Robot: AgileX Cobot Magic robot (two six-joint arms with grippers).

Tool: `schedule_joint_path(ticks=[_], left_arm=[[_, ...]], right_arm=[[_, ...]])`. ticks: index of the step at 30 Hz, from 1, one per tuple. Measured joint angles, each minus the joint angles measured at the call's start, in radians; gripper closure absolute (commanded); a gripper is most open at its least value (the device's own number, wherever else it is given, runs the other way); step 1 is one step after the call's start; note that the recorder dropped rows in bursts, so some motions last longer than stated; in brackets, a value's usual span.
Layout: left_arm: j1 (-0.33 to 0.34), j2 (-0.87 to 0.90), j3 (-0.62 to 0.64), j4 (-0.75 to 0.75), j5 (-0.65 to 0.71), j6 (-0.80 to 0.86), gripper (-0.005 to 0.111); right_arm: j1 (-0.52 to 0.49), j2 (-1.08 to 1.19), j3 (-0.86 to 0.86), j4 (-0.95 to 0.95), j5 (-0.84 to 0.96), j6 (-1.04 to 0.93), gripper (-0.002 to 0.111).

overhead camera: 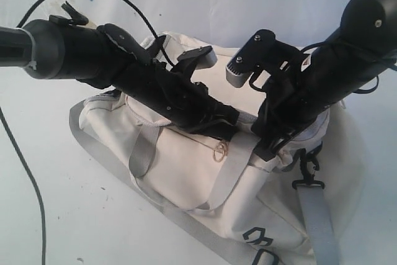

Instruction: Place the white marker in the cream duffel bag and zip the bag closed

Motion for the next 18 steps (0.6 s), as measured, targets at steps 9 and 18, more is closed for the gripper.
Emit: schedule_joint_path(ticks=[9, 18], left_arm=[[0.013, -0.002, 0.000, 0.030, 0.065, -0.017, 0.107], [0.027, -0.124, 0.000, 0.319, 0.102, -0.225, 0.107]], right_arm=[[0.000, 0.000, 0.000, 0.012, -0.001, 0.000, 0.108], [0.000, 0.000, 0.000, 0.051, -0.026, 0.002, 0.108]])
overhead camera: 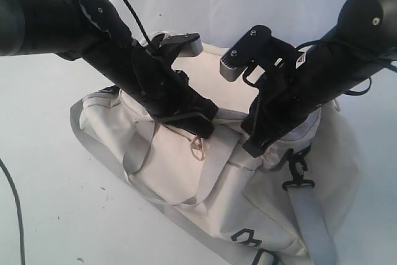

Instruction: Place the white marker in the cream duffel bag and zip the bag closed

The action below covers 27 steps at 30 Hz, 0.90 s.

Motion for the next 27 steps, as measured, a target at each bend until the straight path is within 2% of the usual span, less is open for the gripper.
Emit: schedule_joint_path(ticks=[7, 13, 20, 22, 25, 27], left_arm=[[0.000, -0.030, 0.000, 0.043, -0.010, -0.026, 0.107], [0.002, -0.009, 0.000, -0.058, -0.019, -0.051, 0.107], [0.002, 0.003, 0.000, -0.063, -0.025, -0.053, 0.107], [0.002, 0.026, 0.000, -0.090, -0.027, -0.050, 0.102], [0.002, 0.057, 0.000, -0.125, -0.023, -0.046, 0.086], [0.002, 0.068, 0.000, -0.131, -0.018, -0.034, 0.086]], right_arm=[[0.003, 0.000, 0.000, 0.003, -0.005, 0.000, 0.108], [0.003, 0.000, 0.000, -0.008, -0.001, 0.002, 0.108], [0.003, 0.000, 0.000, -0.011, 0.003, 0.002, 0.108], [0.003, 0.000, 0.000, -0.013, 0.007, 0.004, 0.108], [0.003, 0.000, 0.000, -0.015, 0.021, 0.004, 0.108], [0.003, 0.000, 0.000, -0.022, 0.025, 0.004, 0.108]])
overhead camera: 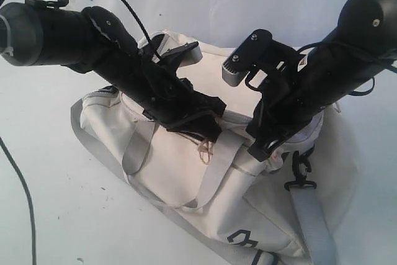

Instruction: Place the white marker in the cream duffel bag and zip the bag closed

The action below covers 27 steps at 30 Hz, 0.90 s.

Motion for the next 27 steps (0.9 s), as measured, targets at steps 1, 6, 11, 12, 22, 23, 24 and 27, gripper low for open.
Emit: schedule_joint_path(ticks=[1, 6, 11, 12, 22, 23, 24, 27], left_arm=[[0.000, 0.001, 0.000, 0.000, 0.000, 0.001, 0.089], [0.000, 0.001, 0.000, 0.007, 0.010, 0.007, 0.107], [0.002, 0.001, -0.002, 0.037, 0.044, 0.007, 0.107], [0.002, 0.001, -0.002, 0.048, 0.052, 0.007, 0.107], [0.002, -0.031, -0.004, 0.187, 0.009, -0.086, 0.107], [0.002, -0.040, -0.004, 0.207, -0.002, -0.101, 0.107], [0.002, -0.050, -0.004, 0.227, -0.015, -0.122, 0.107], [0.002, -0.079, -0.004, 0.317, -0.034, -0.177, 0.107]], right_arm=[[0.000, 0.000, 0.000, 0.000, 0.000, 0.000, 0.108], [0.000, 0.000, 0.000, 0.000, 0.001, 0.000, 0.108], [0.000, 0.000, 0.000, 0.000, 0.006, 0.000, 0.108], [0.000, 0.000, 0.000, 0.000, 0.006, 0.000, 0.108], [0.000, 0.000, 0.000, 0.000, 0.009, 0.000, 0.108], [0.000, 0.000, 0.000, 0.000, 0.009, 0.000, 0.108], [0.000, 0.000, 0.000, 0.000, 0.009, 0.000, 0.108], [0.000, 0.000, 0.000, 0.000, 0.000, 0.002, 0.108]])
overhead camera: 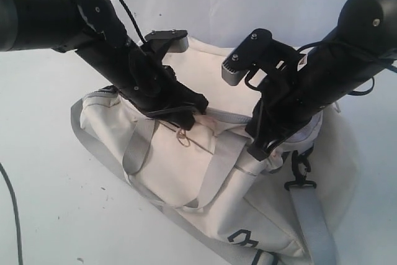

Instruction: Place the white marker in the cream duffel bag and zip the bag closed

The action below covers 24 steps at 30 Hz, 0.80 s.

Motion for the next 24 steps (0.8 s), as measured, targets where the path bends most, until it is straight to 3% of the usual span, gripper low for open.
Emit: schedule_joint_path(ticks=[8, 24], left_arm=[[0.031, -0.010, 0.000, 0.119, 0.010, -0.086, 0.107], [0.267, -0.016, 0.000, 0.156, 0.007, -0.096, 0.107]], right_arm=[[0.000, 0.000, 0.000, 0.000, -0.004, 0.006, 0.108], [0.000, 0.000, 0.000, -0.040, -0.023, 0.068, 0.108]])
